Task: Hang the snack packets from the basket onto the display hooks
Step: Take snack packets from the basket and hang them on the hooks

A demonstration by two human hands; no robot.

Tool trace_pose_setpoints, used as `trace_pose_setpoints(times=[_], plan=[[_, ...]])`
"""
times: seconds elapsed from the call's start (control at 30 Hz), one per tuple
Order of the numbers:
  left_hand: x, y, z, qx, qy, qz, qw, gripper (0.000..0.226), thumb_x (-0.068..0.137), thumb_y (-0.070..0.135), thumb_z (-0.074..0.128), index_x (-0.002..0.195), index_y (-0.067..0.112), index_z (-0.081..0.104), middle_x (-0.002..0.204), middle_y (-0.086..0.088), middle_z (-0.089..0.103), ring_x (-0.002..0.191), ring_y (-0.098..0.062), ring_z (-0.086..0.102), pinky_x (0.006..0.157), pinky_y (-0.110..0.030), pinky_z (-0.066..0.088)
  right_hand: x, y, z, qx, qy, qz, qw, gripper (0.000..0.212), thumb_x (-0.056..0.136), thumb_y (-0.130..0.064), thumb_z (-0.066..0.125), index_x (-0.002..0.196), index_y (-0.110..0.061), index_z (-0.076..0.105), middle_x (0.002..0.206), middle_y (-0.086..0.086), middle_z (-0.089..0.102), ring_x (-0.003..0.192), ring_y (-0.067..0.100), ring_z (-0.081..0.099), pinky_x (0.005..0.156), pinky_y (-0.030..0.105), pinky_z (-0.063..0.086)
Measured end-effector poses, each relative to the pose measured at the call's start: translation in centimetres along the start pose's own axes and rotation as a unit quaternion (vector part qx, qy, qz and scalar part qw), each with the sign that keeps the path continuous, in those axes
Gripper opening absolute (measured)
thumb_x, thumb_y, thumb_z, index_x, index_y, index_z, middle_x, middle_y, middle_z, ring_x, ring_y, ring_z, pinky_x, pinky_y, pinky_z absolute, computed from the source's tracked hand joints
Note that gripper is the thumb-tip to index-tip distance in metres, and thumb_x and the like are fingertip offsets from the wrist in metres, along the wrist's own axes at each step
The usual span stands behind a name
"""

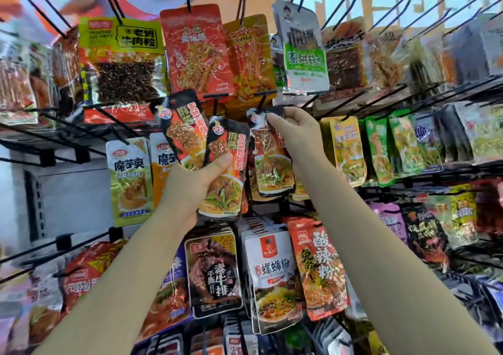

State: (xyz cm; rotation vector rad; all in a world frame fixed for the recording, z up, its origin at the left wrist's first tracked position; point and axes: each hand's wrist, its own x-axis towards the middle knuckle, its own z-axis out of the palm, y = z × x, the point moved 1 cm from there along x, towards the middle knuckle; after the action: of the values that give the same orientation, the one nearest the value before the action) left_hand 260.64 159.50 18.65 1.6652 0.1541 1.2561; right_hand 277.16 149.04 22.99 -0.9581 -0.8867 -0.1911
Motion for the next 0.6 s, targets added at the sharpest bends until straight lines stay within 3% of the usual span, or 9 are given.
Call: trace_pose_setpoints(times=[0.13,0.33,0.4,0.47,0.53,0.6], plan=[[-0.1,0.4,0.3,-0.006,-0.009,-0.005,1.0,0.042,0.071,0.036,0.09,0.101,0.012,0.075,0.097,-0.005,0.079,0.095,-0.028,0.074,0.094,-0.049,0.057,-0.2,-0.2,-0.3,-0.007,-0.005,0.005,1.0,0.009,0.088,-0.02,0.076,0.093,-0.016,0.069,0.067,-0.007,0.069,0.069,0.013,0.067,0.079,0.042,0.059],[-0.6,0.4,0.8,0.002,-0.016,-0.006,1.0,0.015,0.082,0.024,0.082,0.093,0.016,0.076,0.092,-0.003,0.079,0.09,-0.024,0.076,0.093,-0.049,0.057,-0.8,-0.1,-0.3,-0.046,-0.014,0.021,0.999,0.008,0.088,-0.02,0.075,0.093,-0.018,0.069,0.084,0.002,0.072,0.084,0.022,0.071,0.086,0.05,0.059],[-0.6,0.4,0.9,0.0,-0.011,-0.006,1.0,0.017,0.08,0.026,0.083,0.092,0.015,0.075,0.089,-0.001,0.079,0.089,-0.021,0.076,0.093,-0.047,0.057,-0.7,0.2,-0.4,-0.094,0.006,0.004,0.996,0.019,0.088,-0.025,0.076,0.104,-0.017,0.07,0.095,0.003,0.072,0.093,0.021,0.07,0.086,0.042,0.059],[-0.5,0.4,0.9,-0.01,-0.001,-0.007,1.0,0.02,0.08,0.027,0.083,0.093,0.016,0.074,0.086,0.005,0.079,0.084,-0.013,0.076,0.089,-0.039,0.057,-1.1,0.1,-0.7,-0.135,0.038,-0.047,0.989,0.021,0.091,-0.028,0.073,0.109,-0.019,0.067,0.095,-0.001,0.067,0.089,0.012,0.065,0.077,0.027,0.054],[-0.4,0.3,1.0,-0.015,0.003,-0.003,1.0,0.028,0.077,0.029,0.085,0.1,0.016,0.075,0.091,0.007,0.079,0.088,-0.011,0.075,0.09,-0.037,0.056,-2.0,-0.3,-1.1,-0.148,0.054,-0.096,0.983,0.013,0.095,-0.029,0.068,0.102,-0.018,0.068,0.086,-0.005,0.065,0.077,0.003,0.059,0.068,0.019,0.046],[-0.4,0.4,1.5,-0.018,-0.004,0.0,1.0,0.03,0.077,0.029,0.085,0.102,0.015,0.076,0.096,0.003,0.079,0.092,-0.016,0.075,0.094,-0.042,0.056,-3.1,-0.6,-1.1,-0.145,0.008,-0.095,0.985,0.019,0.097,-0.037,0.064,0.093,-0.019,0.072,0.078,-0.005,0.067,0.071,0.004,0.06,0.066,0.02,0.047]])
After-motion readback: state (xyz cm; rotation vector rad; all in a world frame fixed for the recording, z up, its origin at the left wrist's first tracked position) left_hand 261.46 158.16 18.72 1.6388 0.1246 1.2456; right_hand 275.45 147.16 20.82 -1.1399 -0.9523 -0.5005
